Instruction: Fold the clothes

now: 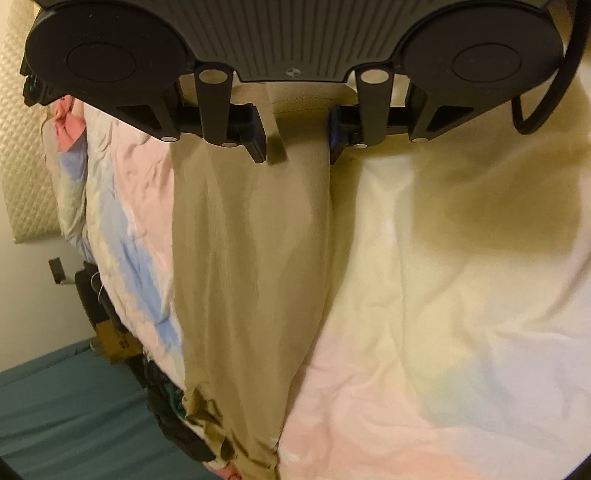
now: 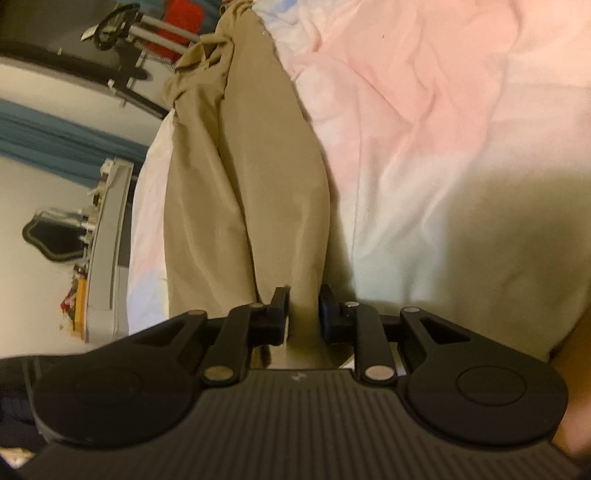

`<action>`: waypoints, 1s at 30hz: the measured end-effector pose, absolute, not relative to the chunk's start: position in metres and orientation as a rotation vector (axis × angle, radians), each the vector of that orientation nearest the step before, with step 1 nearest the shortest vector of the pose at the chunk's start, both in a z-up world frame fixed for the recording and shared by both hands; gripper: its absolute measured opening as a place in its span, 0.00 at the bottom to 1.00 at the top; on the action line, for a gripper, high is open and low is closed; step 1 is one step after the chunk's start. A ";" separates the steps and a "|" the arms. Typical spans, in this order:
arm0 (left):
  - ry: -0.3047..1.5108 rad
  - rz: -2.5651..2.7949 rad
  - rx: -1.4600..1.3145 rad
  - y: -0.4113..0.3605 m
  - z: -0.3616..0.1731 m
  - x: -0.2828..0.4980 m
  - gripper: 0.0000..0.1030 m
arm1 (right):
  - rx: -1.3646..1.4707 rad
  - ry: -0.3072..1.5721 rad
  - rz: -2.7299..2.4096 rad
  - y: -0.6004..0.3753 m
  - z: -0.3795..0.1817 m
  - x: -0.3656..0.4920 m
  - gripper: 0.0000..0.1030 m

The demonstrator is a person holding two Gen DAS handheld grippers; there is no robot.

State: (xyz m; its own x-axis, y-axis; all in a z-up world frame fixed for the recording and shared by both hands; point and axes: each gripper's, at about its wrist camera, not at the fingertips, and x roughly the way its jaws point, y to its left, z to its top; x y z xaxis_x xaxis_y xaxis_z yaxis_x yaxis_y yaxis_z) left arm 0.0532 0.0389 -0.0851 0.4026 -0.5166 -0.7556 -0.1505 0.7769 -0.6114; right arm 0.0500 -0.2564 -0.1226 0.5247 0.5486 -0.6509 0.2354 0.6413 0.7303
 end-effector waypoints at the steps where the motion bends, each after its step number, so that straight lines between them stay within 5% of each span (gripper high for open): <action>1: 1.156 -0.258 -0.685 0.041 -0.086 0.054 0.33 | 0.888 1.037 0.231 -0.258 -0.125 0.049 0.22; 6: 1.127 -0.245 -0.728 0.048 -0.086 0.055 0.16 | 0.847 1.046 0.278 -0.249 -0.124 0.056 0.22; 9: 1.108 -0.245 -0.786 0.055 -0.082 0.055 0.08 | 0.854 1.028 0.291 -0.250 -0.115 0.061 0.10; 24: 0.741 -0.360 -0.884 0.084 0.064 0.023 0.04 | 0.839 0.684 0.396 -0.282 0.043 0.052 0.06; 30: 0.760 -0.335 -0.830 0.086 0.067 -0.036 0.04 | 0.781 0.683 0.433 -0.292 0.054 0.003 0.06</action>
State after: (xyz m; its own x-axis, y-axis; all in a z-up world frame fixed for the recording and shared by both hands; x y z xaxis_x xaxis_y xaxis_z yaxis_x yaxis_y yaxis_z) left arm -0.0358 0.0859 0.0674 0.6927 -0.5441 -0.4733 -0.0174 0.6435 -0.7652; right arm 0.0033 -0.2915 0.0542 0.7061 0.5872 -0.3959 -0.1073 0.6413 0.7598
